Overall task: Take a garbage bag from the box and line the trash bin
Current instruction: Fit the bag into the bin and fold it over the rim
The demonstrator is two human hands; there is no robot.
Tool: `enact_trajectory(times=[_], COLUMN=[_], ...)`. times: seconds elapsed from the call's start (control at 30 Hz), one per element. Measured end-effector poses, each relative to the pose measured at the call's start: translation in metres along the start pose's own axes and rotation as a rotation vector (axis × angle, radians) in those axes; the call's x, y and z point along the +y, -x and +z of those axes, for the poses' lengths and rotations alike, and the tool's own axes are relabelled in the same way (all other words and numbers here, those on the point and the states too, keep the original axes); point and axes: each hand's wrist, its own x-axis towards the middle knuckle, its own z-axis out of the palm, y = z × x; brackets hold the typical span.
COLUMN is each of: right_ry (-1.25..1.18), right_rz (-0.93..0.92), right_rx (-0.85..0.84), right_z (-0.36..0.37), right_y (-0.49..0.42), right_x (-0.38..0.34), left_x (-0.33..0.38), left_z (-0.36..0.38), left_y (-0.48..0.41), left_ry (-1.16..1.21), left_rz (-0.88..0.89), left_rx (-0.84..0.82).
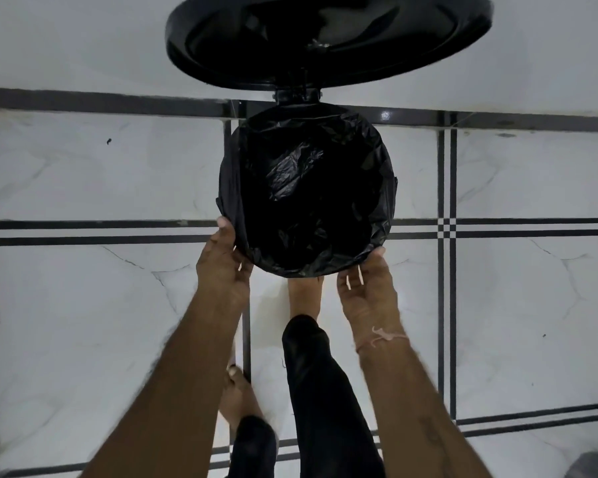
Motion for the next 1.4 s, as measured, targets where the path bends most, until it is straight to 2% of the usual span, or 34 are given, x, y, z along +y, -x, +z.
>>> enact_trajectory(times=[0.17, 0.27, 0.33, 0.53, 0.67, 0.73, 0.8, 0.87, 0.97, 1.03, 1.2, 1.33, 1.4], right_ry=[0.102, 0.188, 0.217, 0.324, 0.345, 0.353, 0.374, 0.404, 0.482, 0.609, 0.782, 0.773, 0.795], right_rz=[-0.03, -0.012, -0.042, -0.04, -0.057, -0.094, -0.14, -0.265, -0.532, -0.632, -0.547, -0.574, -0.556], right_rx=[0.056, 0.078, 0.036, 0.055, -0.018, -0.018, 0.053, 0.101, -0.037, -0.093, -0.041, -0.231, -0.232], right_z=[0.011, 0.01, 0.016, 0.034, 0.031, 0.033, 0.043, 0.052, 0.069, 0.082, 0.106, 0.113, 0.126], right_y=[0.001, -0.002, -0.001, -0.015, -0.016, -0.019, -0.023, -0.029, -0.033, -0.038, -0.065, -0.056, -0.059], right_x=[-0.026, -0.034, -0.042, -0.066, -0.064, -0.068, -0.074, -0.078, -0.082, -0.09, -0.118, -0.119, -0.12], left_x=[0.008, 0.003, 0.0, 0.011, 0.014, 0.021, 0.032, 0.044, 0.059, 0.067, 0.077, 0.081, 0.087], left_z=[0.003, 0.006, 0.005, 0.007, 0.014, 0.017, 0.016, 0.016, 0.028, 0.041, 0.051, 0.057, 0.063], left_y=[-0.009, -0.014, -0.008, -0.017, -0.017, -0.021, -0.029, -0.033, -0.033, -0.035, -0.051, -0.051, -0.056], left_ry=[-0.07, -0.034, -0.048, -0.135, -0.177, -0.21, -0.249, -0.277, -0.36, -0.429, -0.53, -0.518, -0.511], left_rz=[-0.033, -0.015, 0.016, 0.005, 0.137, 0.2, 0.2, 0.227, 0.286, 0.301, 0.258, 0.273, 0.291], left_rx=[0.1, 0.051, 0.011, 0.171, 0.135, 0.109, 0.132, 0.114, 0.002, -0.017, 0.069, -0.067, -0.075])
